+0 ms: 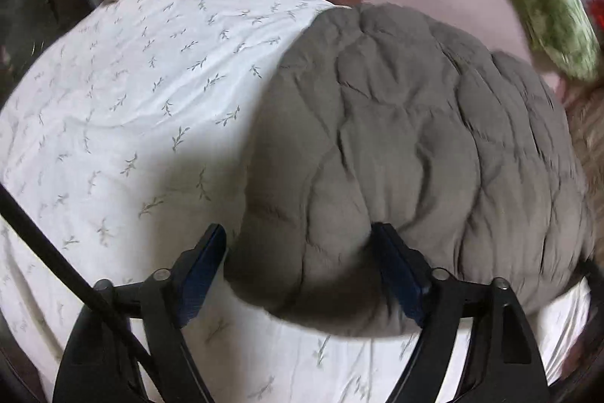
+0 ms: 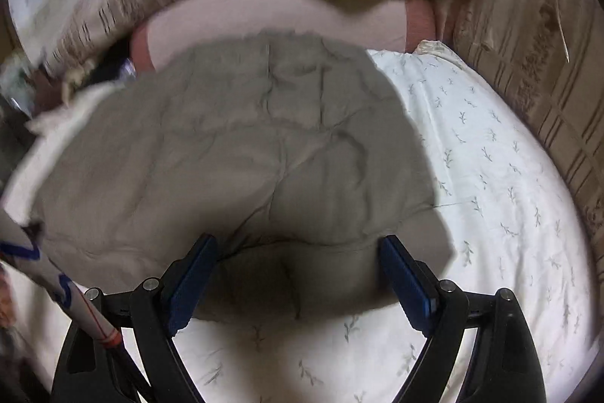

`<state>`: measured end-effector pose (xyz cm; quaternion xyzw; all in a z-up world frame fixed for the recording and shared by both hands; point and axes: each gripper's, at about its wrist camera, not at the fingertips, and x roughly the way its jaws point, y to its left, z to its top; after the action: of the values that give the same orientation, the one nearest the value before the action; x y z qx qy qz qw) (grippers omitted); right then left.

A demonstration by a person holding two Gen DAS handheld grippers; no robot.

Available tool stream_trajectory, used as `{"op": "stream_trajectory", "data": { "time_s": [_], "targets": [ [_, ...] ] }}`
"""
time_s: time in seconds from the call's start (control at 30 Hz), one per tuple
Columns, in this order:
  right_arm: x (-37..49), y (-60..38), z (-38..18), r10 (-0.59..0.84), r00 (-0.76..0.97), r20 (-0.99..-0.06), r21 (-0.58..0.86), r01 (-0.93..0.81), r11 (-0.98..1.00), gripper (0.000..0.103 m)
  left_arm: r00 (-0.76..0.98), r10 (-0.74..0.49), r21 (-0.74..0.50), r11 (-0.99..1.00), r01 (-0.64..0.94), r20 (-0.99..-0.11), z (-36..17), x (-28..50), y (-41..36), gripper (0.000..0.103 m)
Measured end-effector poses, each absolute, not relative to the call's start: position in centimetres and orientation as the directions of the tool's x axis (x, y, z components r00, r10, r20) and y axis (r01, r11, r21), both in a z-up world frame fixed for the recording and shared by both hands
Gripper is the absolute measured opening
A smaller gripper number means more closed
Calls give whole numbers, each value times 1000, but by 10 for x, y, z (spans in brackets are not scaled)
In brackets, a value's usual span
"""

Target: Fold large clothes

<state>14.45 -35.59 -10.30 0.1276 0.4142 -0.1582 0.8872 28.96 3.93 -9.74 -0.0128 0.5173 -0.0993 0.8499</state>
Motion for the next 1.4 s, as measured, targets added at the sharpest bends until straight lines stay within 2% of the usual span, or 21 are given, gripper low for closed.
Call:
{"op": "stream_trajectory", "data": {
  "time_s": [0.13, 0.27, 0.37, 0.47, 0.53, 0.57, 0.77, 0.93, 1.07, 1.27, 1.4],
  "targets": [
    [162, -363, -116, -223, 593, -774, 70, 430, 900, 99, 468, -175, -114, 981, 157, -866, -90, 298, 37, 84],
    [165, -374, -109, -202, 594, -779, 101, 436, 894, 100, 579, -85, -2, 990, 144, -811, -65, 272, 36, 84],
    [144, -367, -97, -215, 607, -765, 101, 444, 890, 100, 683, -17, 58, 995, 87, -730, -38, 239, 43, 84],
    [111, -362, -85, -183, 639, -747, 164, 445, 880, 100, 809, 79, 123, 992, -8, -582, -1, 189, 51, 85],
    [92, -353, -78, -172, 652, -739, 194, 449, 872, 100, 862, 104, 124, 991, -48, -497, 19, 162, 56, 94],
    [81, -349, -75, -165, 661, -732, 211, 449, 868, 100, 879, 107, 121, 991, -56, -465, 28, 150, 57, 96],
    [35, -313, -54, -165, 696, -698, 228, 435, 871, 100, 918, 74, 117, 993, -30, -390, 74, 96, 53, 96],
    [7, -284, -40, -191, 713, -675, 204, 429, 880, 100, 916, -28, 26, 999, 42, -400, 82, 51, 54, 96],
    [-8, -268, -39, -188, 703, -686, 202, 432, 879, 100, 873, -92, -26, 996, 90, -478, 65, 26, 53, 96],
    [-22, -247, -48, -210, 677, -706, 150, 432, 889, 100, 776, -117, -2, 989, 148, -620, 24, 10, 36, 96],
    [-27, -237, -54, -209, 659, -722, 136, 431, 892, 100, 728, -146, -29, 985, 170, -670, 11, 4, 30, 96]
  ]
}}
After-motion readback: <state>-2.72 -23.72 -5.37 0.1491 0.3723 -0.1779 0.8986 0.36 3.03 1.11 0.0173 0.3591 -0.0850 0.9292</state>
